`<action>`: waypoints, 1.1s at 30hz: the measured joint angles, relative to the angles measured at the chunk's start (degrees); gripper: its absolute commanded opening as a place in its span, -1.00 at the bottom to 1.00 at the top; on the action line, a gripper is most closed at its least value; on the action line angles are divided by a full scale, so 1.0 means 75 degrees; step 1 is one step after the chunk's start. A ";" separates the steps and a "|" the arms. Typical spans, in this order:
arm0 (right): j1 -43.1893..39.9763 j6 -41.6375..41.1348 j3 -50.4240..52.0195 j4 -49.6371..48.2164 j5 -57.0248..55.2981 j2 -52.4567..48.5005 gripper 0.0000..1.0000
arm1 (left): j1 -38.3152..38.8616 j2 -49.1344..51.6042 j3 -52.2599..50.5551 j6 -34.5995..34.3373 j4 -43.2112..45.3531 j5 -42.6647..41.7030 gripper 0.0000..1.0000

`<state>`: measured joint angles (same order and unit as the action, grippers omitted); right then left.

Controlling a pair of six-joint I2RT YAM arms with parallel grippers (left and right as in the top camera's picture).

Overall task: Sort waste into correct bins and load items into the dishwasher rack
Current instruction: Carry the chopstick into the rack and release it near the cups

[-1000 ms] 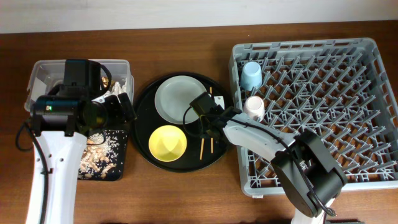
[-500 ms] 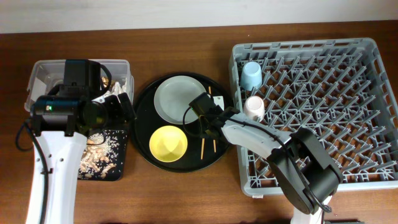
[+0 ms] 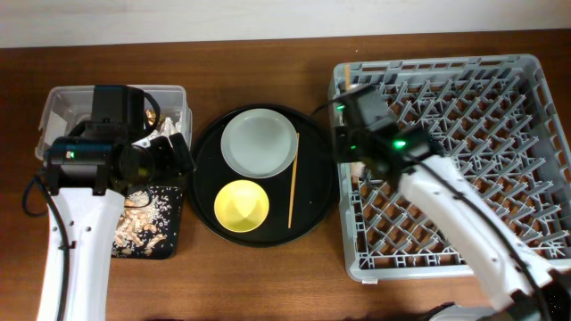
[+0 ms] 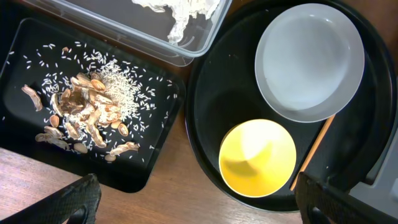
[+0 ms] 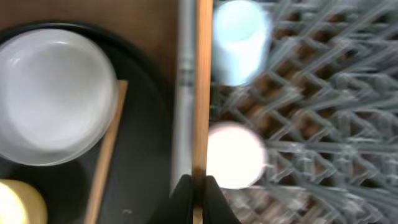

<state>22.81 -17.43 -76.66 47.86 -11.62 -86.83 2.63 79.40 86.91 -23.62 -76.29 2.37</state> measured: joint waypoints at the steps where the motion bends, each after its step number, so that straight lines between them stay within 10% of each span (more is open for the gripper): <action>1: -0.0353 0.0262 -0.0015 0.0204 0.0003 0.0047 -0.92 | 0.0000 0.0000 0.0000 0.0000 0.0003 0.0000 0.98; 7: -0.2095 0.1594 -0.0012 0.0650 0.0137 -0.0705 -0.92 | 0.0000 0.0000 0.0000 -0.0003 -0.0003 0.0000 0.98; 24: -0.2154 0.2346 -0.0950 0.2232 0.0831 -0.1655 -0.52 | 0.0000 0.0000 0.0000 0.0000 -0.0003 -0.0003 0.98; 26: -0.2154 0.2320 -0.1684 0.2818 0.1923 -0.1591 0.93 | 0.0000 0.0000 0.0000 -0.0003 0.0009 0.0000 0.98; 32: -0.2119 0.1897 -0.1923 0.2786 0.5898 -0.1530 0.99 | 0.0000 0.0000 0.0000 0.0000 0.0003 0.0000 0.99; 33: -0.2052 0.1888 -0.1923 0.2783 0.6289 -0.1530 0.70 | 0.0000 0.0000 0.0000 0.0000 0.0003 0.0000 0.98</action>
<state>7.42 -3.27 -91.09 68.73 35.55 -98.30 2.63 79.40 86.91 -23.62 -76.27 2.37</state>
